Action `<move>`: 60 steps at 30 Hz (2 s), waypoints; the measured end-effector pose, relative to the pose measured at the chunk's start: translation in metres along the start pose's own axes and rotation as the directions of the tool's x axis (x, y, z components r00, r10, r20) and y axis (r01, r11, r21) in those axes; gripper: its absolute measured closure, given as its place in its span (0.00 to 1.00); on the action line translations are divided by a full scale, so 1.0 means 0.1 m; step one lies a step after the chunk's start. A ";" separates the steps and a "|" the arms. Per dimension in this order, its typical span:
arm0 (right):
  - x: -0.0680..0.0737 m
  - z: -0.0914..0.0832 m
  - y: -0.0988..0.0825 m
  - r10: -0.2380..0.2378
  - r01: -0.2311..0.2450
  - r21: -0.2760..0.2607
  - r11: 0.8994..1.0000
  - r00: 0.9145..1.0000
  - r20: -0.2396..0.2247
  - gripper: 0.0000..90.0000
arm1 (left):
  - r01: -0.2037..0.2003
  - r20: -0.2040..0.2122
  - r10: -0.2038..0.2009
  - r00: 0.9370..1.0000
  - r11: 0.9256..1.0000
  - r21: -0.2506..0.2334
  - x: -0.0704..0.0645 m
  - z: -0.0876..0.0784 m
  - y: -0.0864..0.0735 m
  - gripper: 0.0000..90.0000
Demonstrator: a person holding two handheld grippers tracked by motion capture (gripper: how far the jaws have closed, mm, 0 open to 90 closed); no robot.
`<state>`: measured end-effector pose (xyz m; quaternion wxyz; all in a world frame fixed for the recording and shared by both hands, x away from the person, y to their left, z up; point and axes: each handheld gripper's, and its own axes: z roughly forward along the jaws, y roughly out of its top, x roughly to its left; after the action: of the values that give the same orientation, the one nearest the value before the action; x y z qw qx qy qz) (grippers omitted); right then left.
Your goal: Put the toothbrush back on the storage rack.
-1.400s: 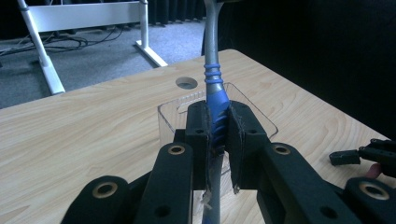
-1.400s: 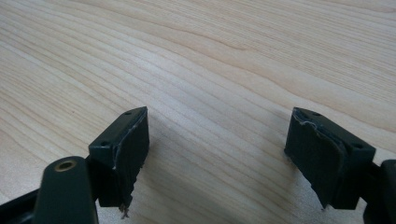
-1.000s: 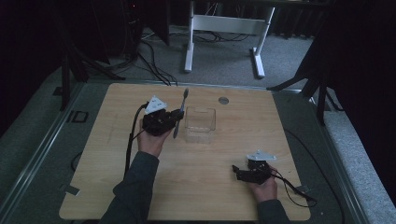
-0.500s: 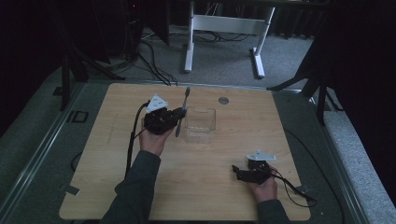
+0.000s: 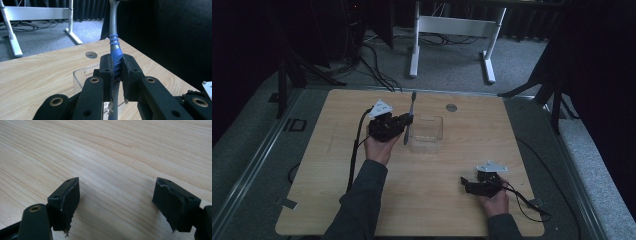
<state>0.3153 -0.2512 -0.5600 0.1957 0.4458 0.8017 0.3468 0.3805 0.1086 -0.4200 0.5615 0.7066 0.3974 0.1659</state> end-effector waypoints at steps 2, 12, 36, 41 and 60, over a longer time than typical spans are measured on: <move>0.00 0.00 0.00 0.001 -0.001 0.000 1.000 1.000 0.000 0.24 | 0.005 0.002 -0.005 1.000 1.000 -0.008 0.00 0.01 0.00 0.89; 0.00 0.00 0.00 0.001 -0.001 0.000 1.000 1.000 0.000 0.24 | 0.021 -0.018 -0.022 1.000 0.999 -0.030 -0.03 0.09 0.00 0.89; 0.00 0.00 0.00 0.002 -0.002 0.001 1.000 1.000 -0.001 0.24 | 0.058 -0.041 -0.061 0.997 0.995 -0.080 -0.08 0.31 0.02 0.89; 0.00 0.00 0.00 0.000 0.000 0.000 1.000 1.000 -0.001 0.24 | 0.069 -0.048 -0.073 0.996 0.994 -0.088 -0.07 0.36 0.01 0.89; 0.00 0.00 0.00 0.001 -0.001 0.001 1.000 1.000 -0.003 0.24 | 0.066 -0.119 -0.075 0.990 0.995 -0.078 -0.01 0.53 0.03 0.89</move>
<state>0.3153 -0.2510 -0.5600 0.1943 0.4457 0.8019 0.3472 0.4170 0.0730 -0.4341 0.5674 0.6594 0.4493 0.2034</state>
